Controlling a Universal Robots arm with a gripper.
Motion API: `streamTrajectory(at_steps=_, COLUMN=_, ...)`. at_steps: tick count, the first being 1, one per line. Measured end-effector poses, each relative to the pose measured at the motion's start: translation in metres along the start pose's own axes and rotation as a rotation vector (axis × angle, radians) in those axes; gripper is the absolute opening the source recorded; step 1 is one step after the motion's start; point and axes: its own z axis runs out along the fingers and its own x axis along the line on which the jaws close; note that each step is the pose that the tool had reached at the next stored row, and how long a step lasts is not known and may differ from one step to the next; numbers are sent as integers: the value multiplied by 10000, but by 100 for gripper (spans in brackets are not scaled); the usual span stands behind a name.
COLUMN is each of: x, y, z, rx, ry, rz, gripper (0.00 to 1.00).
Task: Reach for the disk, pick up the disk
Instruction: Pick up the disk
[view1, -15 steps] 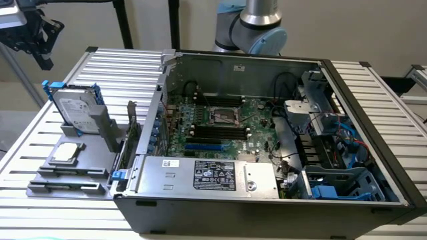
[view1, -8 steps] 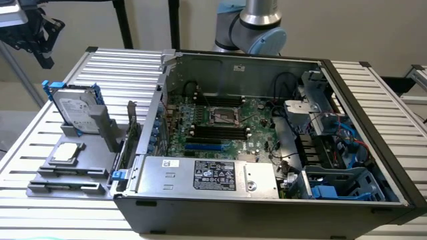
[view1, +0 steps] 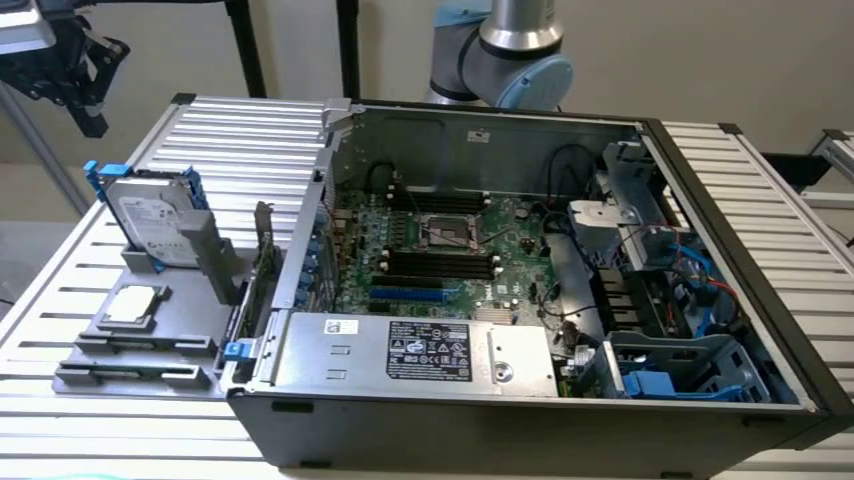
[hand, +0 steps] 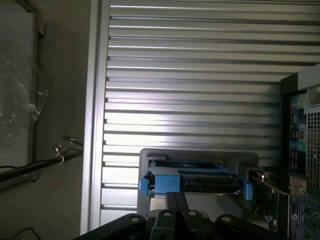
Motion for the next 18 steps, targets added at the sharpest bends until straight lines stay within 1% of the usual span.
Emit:
streamTrajectory(at_steps=4, x=0, y=5, z=0, rx=0, ry=3, rz=-57, gripper=11)
streamTrajectory(at_steps=18, x=0, y=7, z=0, rx=-8, ry=95, rz=-2580, gripper=11)
